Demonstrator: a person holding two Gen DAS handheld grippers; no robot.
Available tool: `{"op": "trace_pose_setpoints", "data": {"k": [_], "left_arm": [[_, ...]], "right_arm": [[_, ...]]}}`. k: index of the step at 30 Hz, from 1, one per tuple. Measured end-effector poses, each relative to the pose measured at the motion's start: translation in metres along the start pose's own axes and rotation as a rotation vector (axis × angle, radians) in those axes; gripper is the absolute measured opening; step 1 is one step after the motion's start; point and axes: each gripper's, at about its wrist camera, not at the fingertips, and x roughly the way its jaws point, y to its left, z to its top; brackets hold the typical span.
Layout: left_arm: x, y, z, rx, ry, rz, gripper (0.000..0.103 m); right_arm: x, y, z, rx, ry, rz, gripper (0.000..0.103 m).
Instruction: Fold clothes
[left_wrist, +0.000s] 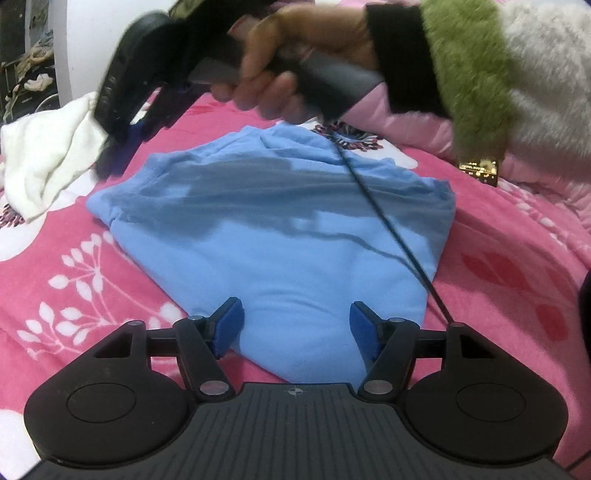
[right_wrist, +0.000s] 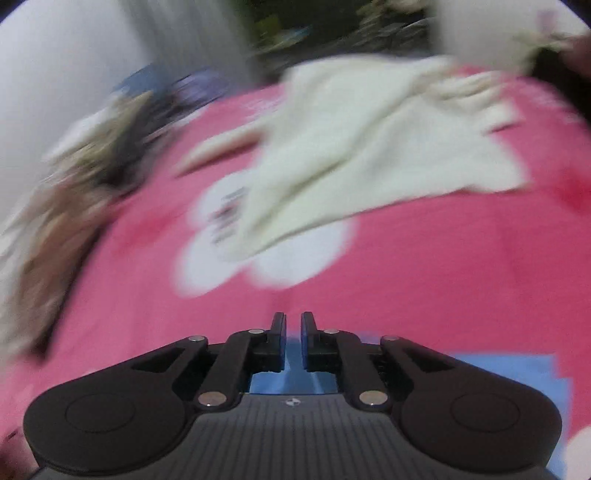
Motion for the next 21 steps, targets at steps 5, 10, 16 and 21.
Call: {"op": "trace_pose_setpoints", "data": {"k": [5,10,16,21], "left_arm": [[0.001,-0.001,0.000,-0.005,-0.002,-0.003,0.067],[0.001,-0.001,-0.001,-0.010,-0.003,-0.002,0.067],[0.001,-0.003,-0.001,-0.007,-0.008,0.001,0.067],[0.001,-0.005,-0.001,-0.003,-0.007,0.000,0.067]], "right_arm": [[0.011,0.037,0.004,-0.127,0.029,-0.126,0.040],[0.050,0.068,0.000,-0.270,0.101,-0.296,0.037],[0.048,0.055,0.007,-0.155,0.041,-0.306,0.008],[0.045,0.038,0.015,-0.031,-0.047,-0.236,0.005]]}}
